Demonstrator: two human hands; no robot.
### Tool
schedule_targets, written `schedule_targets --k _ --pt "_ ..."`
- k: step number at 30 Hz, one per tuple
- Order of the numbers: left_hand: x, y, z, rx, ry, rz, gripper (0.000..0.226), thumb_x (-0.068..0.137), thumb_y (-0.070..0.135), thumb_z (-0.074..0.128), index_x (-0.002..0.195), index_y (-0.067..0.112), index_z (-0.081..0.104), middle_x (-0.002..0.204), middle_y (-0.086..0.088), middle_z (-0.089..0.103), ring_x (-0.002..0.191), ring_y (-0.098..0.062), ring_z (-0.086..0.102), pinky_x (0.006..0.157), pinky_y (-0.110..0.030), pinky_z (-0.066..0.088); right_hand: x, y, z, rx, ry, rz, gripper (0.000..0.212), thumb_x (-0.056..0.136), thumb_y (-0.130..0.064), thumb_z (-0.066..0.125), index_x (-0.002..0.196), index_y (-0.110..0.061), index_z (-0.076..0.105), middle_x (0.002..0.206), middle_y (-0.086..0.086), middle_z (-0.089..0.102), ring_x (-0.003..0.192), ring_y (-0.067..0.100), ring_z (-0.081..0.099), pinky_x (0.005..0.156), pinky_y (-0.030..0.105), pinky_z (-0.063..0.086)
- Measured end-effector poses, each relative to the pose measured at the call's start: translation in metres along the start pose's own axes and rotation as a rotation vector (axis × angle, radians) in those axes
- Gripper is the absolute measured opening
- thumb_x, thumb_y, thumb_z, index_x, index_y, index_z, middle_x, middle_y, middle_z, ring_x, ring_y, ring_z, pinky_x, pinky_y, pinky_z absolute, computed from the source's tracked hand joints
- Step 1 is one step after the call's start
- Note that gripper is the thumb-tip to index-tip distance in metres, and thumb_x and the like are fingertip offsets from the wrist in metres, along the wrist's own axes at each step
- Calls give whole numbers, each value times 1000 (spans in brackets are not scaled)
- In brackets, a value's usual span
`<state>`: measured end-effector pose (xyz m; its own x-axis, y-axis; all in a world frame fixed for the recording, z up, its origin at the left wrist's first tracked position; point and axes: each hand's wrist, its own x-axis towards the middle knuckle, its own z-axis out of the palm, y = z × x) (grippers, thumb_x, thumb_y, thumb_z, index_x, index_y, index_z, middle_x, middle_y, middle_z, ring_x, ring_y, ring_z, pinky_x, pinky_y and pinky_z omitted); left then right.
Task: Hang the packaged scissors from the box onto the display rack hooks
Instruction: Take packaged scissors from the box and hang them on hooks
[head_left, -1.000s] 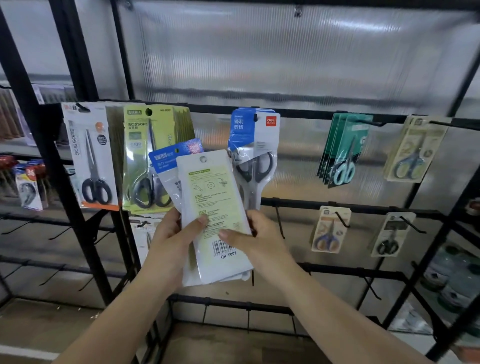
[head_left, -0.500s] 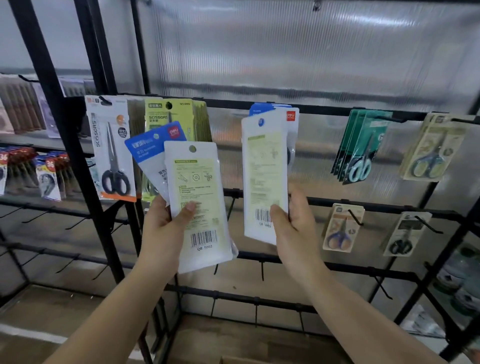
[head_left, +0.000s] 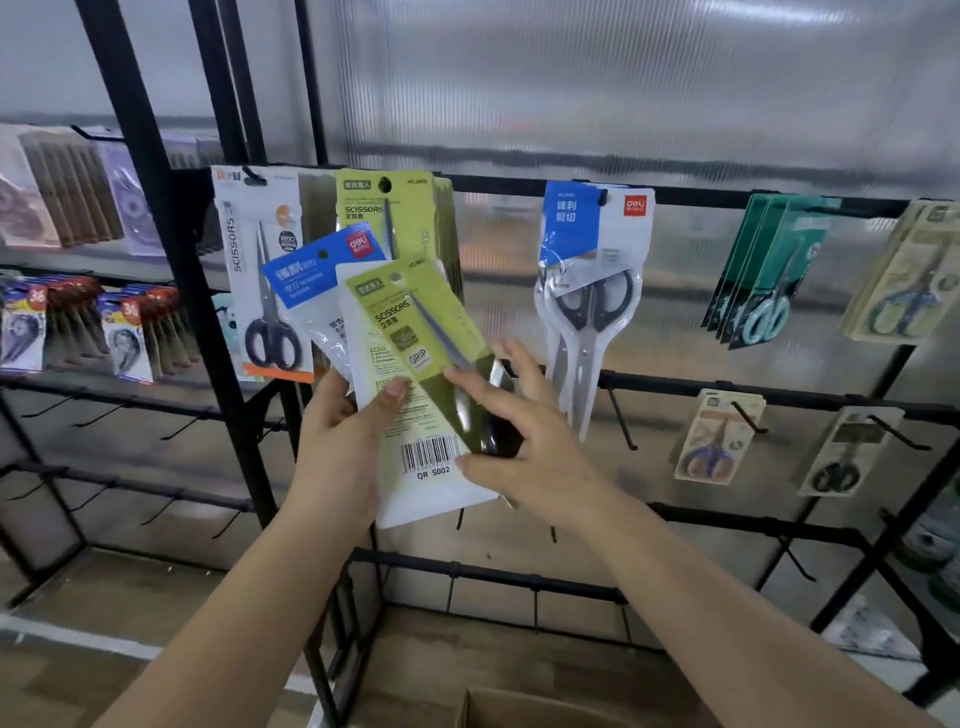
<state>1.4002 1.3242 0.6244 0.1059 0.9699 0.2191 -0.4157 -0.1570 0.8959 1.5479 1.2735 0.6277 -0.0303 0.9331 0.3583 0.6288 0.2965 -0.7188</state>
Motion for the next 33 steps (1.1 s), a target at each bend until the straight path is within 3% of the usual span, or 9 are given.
schedule_targets --k 3,6,8,11,16,22,33 --pt "3 3 -9 -17 28 3 22 91 0 53 108 13 59 88 2 73 76 -16 71 59 -36 59 4 0 4 87 -77 55 73 70 -33 79 119 -68 37 157 -15 2 143 6 9 117 40 19" --pt "9 9 -24 -9 73 26 20 91 1 54 105 14 59 85 6 73 72 -12 71 54 -32 58 13 2 15 27 -1 54 71 67 -44 76 128 -59 42 144 -16 25 135 9 26 114 43 27" --pt "17 15 -36 15 107 55 18 91 2 56 98 18 59 81 10 73 71 -9 71 54 -31 56 23 -4 22 -38 59 64 70 73 -45 71 134 -53 38 136 -14 28 131 10 26 114 38 27" --pt "28 25 -48 38 139 98 17 91 3 56 98 19 59 82 11 73 72 -7 71 54 -27 57 41 -25 28 -215 179 34 72 78 -48 66 140 -50 31 136 -8 24 126 15 22 108 30 24" --pt "38 31 -59 52 157 115 21 91 4 56 108 16 57 92 8 72 76 -8 71 58 -27 59 70 -50 32 -484 260 62 75 82 -55 59 145 -45 21 150 3 4 133 27 16 110 43 22" --pt "42 23 -72 47 148 80 20 90 4 57 106 16 59 93 4 72 77 -13 71 60 -32 57 95 -58 40 -629 262 127 72 86 -56 53 146 -41 16 153 3 -16 133 33 16 107 47 21" --pt "54 25 -75 8 95 47 19 90 3 57 101 18 60 90 5 74 81 -17 72 65 -36 59 111 -41 51 -739 295 133 74 84 -52 59 146 -38 22 149 4 6 126 30 22 100 41 30"
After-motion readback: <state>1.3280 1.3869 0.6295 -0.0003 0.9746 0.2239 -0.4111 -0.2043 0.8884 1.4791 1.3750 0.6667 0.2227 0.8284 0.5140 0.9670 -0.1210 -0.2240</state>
